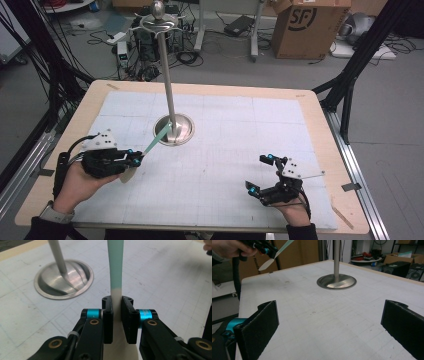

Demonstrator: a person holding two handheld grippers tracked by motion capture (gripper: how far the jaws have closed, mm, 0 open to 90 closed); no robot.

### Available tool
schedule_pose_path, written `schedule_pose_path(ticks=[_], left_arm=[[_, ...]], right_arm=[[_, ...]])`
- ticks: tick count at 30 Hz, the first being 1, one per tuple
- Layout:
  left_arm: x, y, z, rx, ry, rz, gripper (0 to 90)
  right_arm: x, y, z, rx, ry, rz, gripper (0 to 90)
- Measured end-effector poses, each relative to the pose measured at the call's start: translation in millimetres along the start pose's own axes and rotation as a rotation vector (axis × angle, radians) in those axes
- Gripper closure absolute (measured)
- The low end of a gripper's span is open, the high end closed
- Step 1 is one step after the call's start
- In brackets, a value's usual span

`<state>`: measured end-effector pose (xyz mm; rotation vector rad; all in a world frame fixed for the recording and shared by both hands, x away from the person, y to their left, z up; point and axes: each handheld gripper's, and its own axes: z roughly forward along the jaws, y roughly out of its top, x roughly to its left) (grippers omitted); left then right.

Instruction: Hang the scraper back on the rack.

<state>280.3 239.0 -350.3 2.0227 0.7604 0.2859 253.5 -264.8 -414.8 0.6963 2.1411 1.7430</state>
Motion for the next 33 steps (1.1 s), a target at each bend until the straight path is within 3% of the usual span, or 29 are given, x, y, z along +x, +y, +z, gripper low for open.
schedule_pose_path(ticks=[6, 12, 19, 23, 29, 33], left_arm=[[10.8, 0.4, -10.4, -0.055, 0.019, -0.019, 80.4], [19.5, 17.1, -24.4, -0.121, 0.042, -0.007, 80.4], [28.1, 36.5, -37.6, -0.200, 0.069, -0.020, 80.4], [34.8, 47.1, -42.9, -0.226, 0.078, -0.003, 80.4], [43.2, 60.1, -50.1, -0.264, 0.060, 0.058, 80.5], [49.9, 67.0, -55.8, -0.296, 0.067, 0.057, 80.5]], right_arm=[[-1.0, -0.6, 0.7, 0.001, -0.004, -0.003, 0.3], [-0.6, -1.2, 0.6, 0.005, -0.002, 0.000, 0.3], [-0.8, -2.0, -1.1, 0.004, -0.006, 0.001, 0.3], [-0.5, -2.4, -2.6, 0.003, -0.010, -0.001, 0.3], [0.0, -2.6, -4.0, 0.002, -0.010, -0.001, 0.3], [-0.1, -3.2, -5.6, 0.003, -0.010, 0.004, 0.3]])
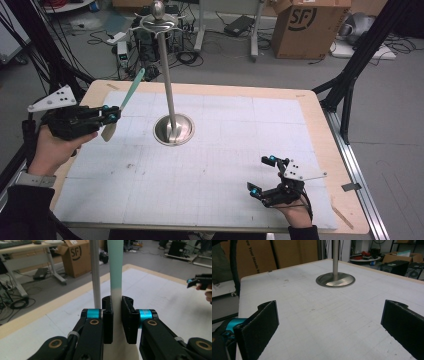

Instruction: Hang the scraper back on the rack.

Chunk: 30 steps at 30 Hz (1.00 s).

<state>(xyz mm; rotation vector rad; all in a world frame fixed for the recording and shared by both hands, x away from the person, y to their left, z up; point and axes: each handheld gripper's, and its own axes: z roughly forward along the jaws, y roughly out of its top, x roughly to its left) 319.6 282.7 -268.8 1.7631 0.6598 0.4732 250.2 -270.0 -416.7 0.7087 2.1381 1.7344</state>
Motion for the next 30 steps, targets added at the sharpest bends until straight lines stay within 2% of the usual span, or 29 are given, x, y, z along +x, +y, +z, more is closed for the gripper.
schedule_pose_path(ticks=[3, 15, 21, 28, 30], left_arm=[[4.0, 5.9, -1.2, -0.004, 0.009, 0.003, 80.5], [15.3, 33.6, -11.4, -0.060, 0.035, -0.030, 80.6], [20.8, 46.0, -15.4, -0.076, 0.051, -0.024, 80.6], [22.8, 52.6, -12.3, -0.096, 0.058, -0.023, 80.6], [25.1, 53.3, -10.3, -0.119, 0.053, -0.049, 80.6]], right_arm=[[-0.3, -0.2, -0.6, -0.002, -0.001, -0.001, 0.3], [1.1, 0.8, -3.4, -0.010, -0.002, 0.000, 0.3], [0.3, 1.0, -4.2, -0.014, -0.006, -0.003, 0.3], [0.1, 0.0, -4.7, -0.012, -0.005, 0.000, 0.3], [0.7, -0.3, -5.4, -0.012, -0.003, 0.002, 0.3]])
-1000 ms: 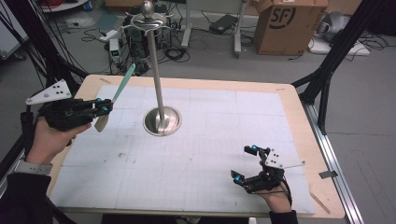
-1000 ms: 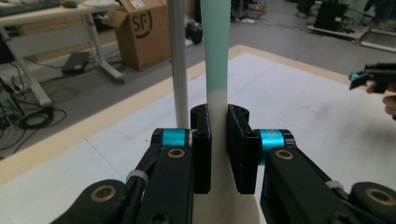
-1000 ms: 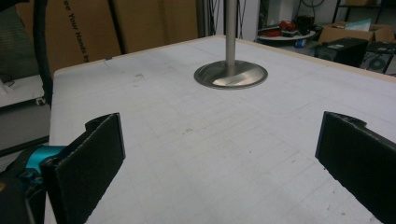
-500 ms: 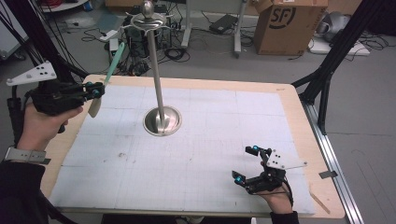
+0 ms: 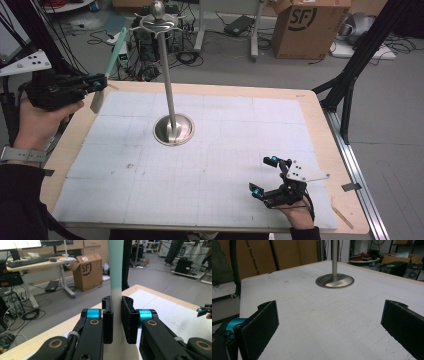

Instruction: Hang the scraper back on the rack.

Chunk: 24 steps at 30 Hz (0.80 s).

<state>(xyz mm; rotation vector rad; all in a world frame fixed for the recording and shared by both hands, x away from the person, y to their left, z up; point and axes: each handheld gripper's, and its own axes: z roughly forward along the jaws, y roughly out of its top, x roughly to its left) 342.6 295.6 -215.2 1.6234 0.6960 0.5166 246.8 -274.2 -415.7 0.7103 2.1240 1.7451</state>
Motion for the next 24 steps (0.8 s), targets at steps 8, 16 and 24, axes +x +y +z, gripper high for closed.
schedule_pose_path(ticks=[8, 16, 24], left_arm=[[0.8, -1.2, 7.7, -0.004, -0.015, -0.006, 80.6], [0.7, -3.6, 12.9, 0.007, -0.025, -0.020, 80.6], [-0.8, -4.6, 18.4, 0.011, -0.029, -0.019, 80.5]], right_arm=[[-0.8, -0.2, -5.9, -0.009, -0.011, 0.008, 0.3], [-1.4, -0.2, -7.1, -0.019, -0.009, 0.014, 0.3], [-2.9, 0.5, -11.0, -0.032, -0.017, 0.012, 0.3]])
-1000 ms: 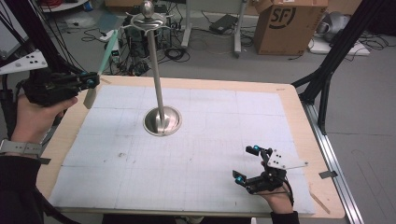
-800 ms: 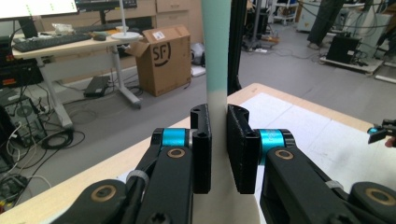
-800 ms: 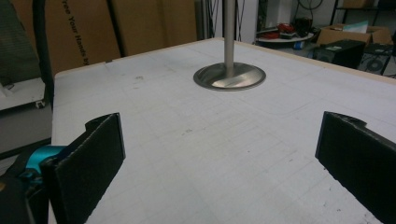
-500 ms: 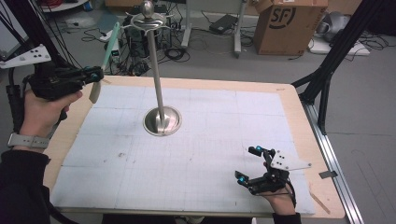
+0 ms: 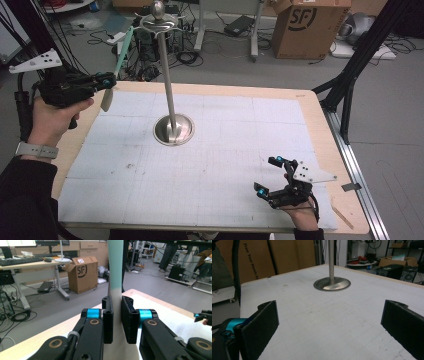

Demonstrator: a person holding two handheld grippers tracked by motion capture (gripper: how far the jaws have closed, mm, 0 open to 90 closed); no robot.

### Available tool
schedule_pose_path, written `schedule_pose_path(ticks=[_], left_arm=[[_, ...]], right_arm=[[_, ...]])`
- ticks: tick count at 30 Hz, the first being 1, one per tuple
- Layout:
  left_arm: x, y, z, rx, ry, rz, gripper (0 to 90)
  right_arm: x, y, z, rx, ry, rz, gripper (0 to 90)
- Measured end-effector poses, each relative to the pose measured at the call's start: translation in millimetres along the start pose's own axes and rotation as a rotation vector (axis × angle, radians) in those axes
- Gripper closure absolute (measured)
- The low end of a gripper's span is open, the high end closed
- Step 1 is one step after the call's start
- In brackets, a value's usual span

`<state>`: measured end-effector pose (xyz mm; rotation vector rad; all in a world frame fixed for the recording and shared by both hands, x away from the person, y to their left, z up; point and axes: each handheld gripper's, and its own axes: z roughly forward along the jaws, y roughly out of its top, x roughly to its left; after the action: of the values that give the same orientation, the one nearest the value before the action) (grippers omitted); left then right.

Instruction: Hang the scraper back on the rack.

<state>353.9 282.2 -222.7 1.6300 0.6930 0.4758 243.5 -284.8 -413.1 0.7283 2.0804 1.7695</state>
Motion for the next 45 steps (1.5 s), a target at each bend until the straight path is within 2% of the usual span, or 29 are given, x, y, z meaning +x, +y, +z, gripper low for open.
schedule_pose_path(ticks=[5, 11, 23, 26, 27, 29, 31, 35, 38, 41, 45], left_arm=[[-2.5, -3.9, 7.9, 0.012, 0.022, -0.002, 80.5], [-6.0, -7.5, 22.4, 0.016, 0.026, -0.022, 80.5], [-11.5, -13.9, 52.3, 0.006, 0.051, -0.048, 80.3], [-14.0, -15.5, 57.0, 0.001, 0.071, -0.051, 80.8], [-15.2, -16.2, 58.4, 0.008, 0.087, -0.045, 84.0], [-17.5, -17.8, 59.4, -0.006, 0.101, -0.028, 82.9], [-19.0, -18.8, 57.2, -0.047, 0.102, -0.021, 79.1], [-19.1, -21.4, 48.5, -0.074, 0.093, -0.025, 68.7], [-19.4, -26.2, 38.2, -0.100, 0.063, -0.020, 60.6], [-21.8, -32.6, 30.3, -0.104, 0.013, -0.024, 42.2], [-37.2, -46.5, 18.1, -0.118, -0.007, 0.039, 30.4]], right_arm=[[-0.5, -0.7, 1.2, 0.003, 0.007, -0.003, 0.3], [-0.3, -0.6, 1.2, 0.002, 0.008, 0.001, 0.3], [-1.5, -0.3, -1.0, 0.001, -0.001, -0.008, 0.3], [-1.3, -0.4, -2.1, 0.003, -0.002, -0.002, 0.3], [-1.4, -0.7, -2.0, 0.001, -0.003, -0.004, 0.3], [-0.7, -0.7, -1.9, 0.002, 0.004, 0.004, 0.3], [0.3, -0.1, -1.1, 0.003, 0.010, 0.001, 0.3], [0.8, 0.5, -1.0, 0.002, 0.011, -0.002, 0.3], [-0.6, 0.3, -1.3, -0.002, 0.003, -0.003, 0.3], [-1.0, -0.2, -0.8, 0.002, 0.004, 0.001, 0.3], [-1.3, -0.1, 1.1, 0.003, 0.004, -0.002, 0.3]])
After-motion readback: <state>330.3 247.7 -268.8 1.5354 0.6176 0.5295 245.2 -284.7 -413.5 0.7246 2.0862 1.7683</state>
